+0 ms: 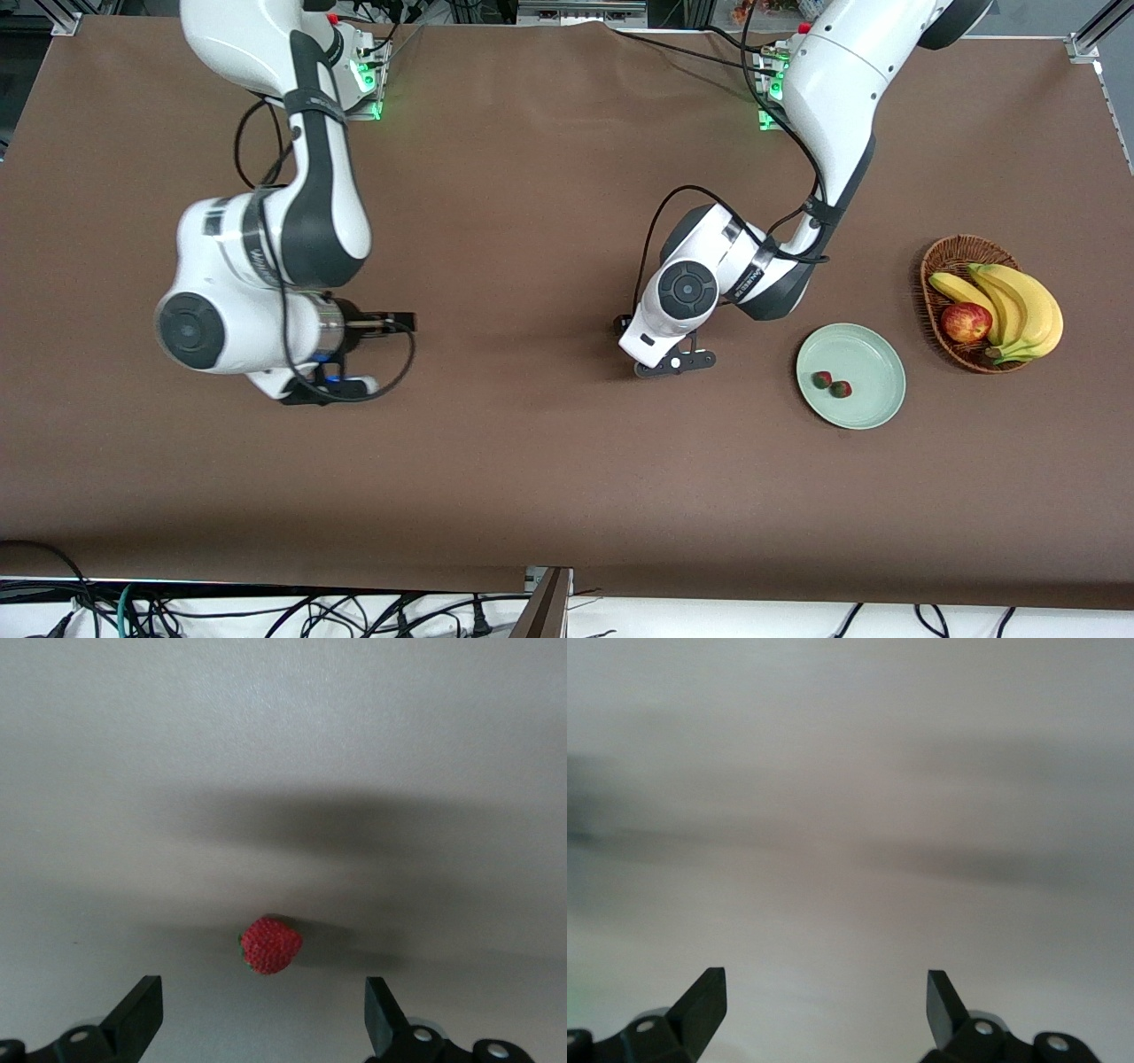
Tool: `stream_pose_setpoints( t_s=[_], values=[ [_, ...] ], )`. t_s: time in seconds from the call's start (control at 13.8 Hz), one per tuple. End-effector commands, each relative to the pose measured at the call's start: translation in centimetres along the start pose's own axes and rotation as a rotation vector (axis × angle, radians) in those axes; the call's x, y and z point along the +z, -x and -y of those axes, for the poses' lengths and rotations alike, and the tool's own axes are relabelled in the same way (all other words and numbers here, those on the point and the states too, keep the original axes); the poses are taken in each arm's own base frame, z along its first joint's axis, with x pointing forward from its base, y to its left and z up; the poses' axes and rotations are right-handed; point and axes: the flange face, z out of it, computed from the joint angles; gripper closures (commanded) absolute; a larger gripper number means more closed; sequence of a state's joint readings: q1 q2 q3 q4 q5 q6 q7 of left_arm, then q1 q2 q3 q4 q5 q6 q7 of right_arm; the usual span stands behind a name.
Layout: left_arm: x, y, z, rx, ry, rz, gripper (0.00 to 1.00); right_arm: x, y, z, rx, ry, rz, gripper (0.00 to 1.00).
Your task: Collect all strawberries into plate
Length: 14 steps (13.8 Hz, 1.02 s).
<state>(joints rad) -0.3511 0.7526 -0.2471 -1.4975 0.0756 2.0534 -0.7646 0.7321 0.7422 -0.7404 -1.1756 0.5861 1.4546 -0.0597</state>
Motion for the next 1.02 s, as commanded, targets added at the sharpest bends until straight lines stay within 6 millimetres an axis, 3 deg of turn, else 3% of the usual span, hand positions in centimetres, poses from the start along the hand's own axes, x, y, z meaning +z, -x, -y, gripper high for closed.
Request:
stream_pose_setpoints(
  t_s=[0.0, 0.22, 0.51, 0.58, 0.73, 0.87, 0.95],
  values=[
    [1.3, -0.3, 0.1, -0.007, -0.013, -0.013, 0.0, -3.8, 2.3, -4.3, -0.041, 0.039, 0.013, 0.0],
    [2.0, -0.3, -0.2, -0.005, -0.008, -0.015, 0.0, -6.1, 4.4, -6.7, -0.079, 0.1, 0.014, 0.0],
    [3.4, -0.4, -0.1, -0.005, -0.005, -0.015, 0.0, -9.8, 9.2, -10.8, -0.091, 0.133, -0.001, 0.0],
    [3.3, -0.4, -0.1, -0.004, -0.005, -0.015, 0.03, -10.7, 10.6, -11.5, -0.084, 0.123, -0.01, 0.0],
    [3.4, -0.4, -0.1, -0.004, -0.006, -0.013, 0.29, -13.0, 13.2, -12.4, -0.062, 0.111, -0.024, 0.0],
    [3.7, -0.4, -0.1, -0.001, -0.01, -0.011, 0.34, -15.1, 15.7, -13.8, -0.041, 0.102, -0.032, 0.0],
    [4.1, -0.5, 0.0, -0.003, -0.012, -0.007, 0.35, -17.2, 17.7, -14.1, -0.03, 0.105, -0.068, 0.0]
  ],
)
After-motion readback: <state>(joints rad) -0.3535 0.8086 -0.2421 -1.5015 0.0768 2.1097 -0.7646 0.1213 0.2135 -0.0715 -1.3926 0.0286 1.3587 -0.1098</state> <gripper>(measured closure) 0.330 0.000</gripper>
